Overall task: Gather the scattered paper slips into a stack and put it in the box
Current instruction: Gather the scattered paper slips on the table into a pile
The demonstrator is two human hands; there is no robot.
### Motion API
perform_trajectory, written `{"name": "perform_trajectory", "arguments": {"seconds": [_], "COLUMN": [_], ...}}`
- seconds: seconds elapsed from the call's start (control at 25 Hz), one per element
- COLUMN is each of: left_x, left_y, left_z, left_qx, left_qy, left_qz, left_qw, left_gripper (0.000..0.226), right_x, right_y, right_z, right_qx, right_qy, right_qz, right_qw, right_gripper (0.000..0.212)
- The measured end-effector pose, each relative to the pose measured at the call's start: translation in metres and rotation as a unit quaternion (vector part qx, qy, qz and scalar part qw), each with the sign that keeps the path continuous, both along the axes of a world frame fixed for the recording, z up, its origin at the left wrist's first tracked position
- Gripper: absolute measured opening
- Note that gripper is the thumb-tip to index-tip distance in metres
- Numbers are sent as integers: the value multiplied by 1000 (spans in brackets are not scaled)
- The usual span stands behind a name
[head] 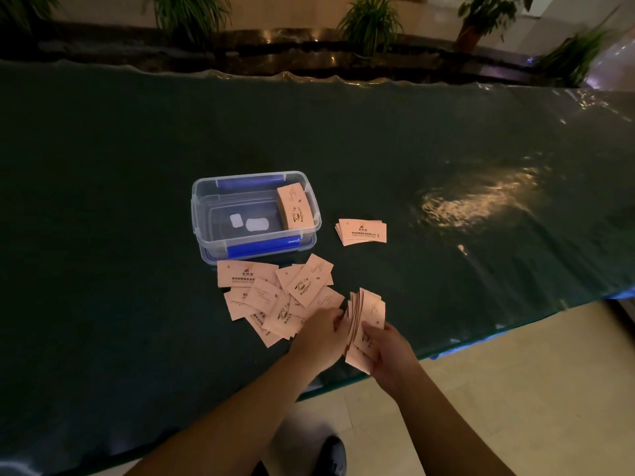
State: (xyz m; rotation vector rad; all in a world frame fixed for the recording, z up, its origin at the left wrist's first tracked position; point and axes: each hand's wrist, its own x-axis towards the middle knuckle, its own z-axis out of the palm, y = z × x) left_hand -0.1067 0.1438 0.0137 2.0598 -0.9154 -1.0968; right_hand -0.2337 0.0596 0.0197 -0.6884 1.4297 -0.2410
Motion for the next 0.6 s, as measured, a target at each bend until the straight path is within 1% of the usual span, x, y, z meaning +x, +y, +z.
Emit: {"name": "perform_trajectory", "arguments": {"seconds": [0.04,0.08,0.12,0.16,0.24,0.28,0.32,0.44,0.6], "left_x": [12,26,40,54,77,86,92,97,84], "left_y": [0,-1,-2,-4,-11,-15,-17,-19,-15], "left_z": [-3,-7,-11,-14,-18,-20,-23,-27,-27], "left_qx": [-5,-6,5,30,96,122,138,138,113], "left_qy": [-68,-142,-206,-246,-274,-279,-290,-316,-343], "left_qz": [10,20,27,26,1,-14,-25,-45,-84], "left_qw": [998,990,978,968,957,952,947,938,929], "left_gripper": [34,43,55,67,85,88,85,73,77], "right_x": [1,4,8,12,19,22,25,34,40], "right_y": [-1,-3,-4,-4,-5,-6,-6,-8,-11], "right_z": [0,0,0,1,2,1,1,-1,-2], "right_qx": [-3,-5,-5,-1,12,18,22,29,24], "right_qy": [-5,-7,-10,-16,-34,-40,-45,-55,-50], "right_qz": [1,-1,-7,-13,-21,-20,-16,-11,-1], "right_qw": [1000,1000,1000,1000,999,999,999,998,998], "right_gripper": [27,27,25,24,23,23,24,26,23]}}
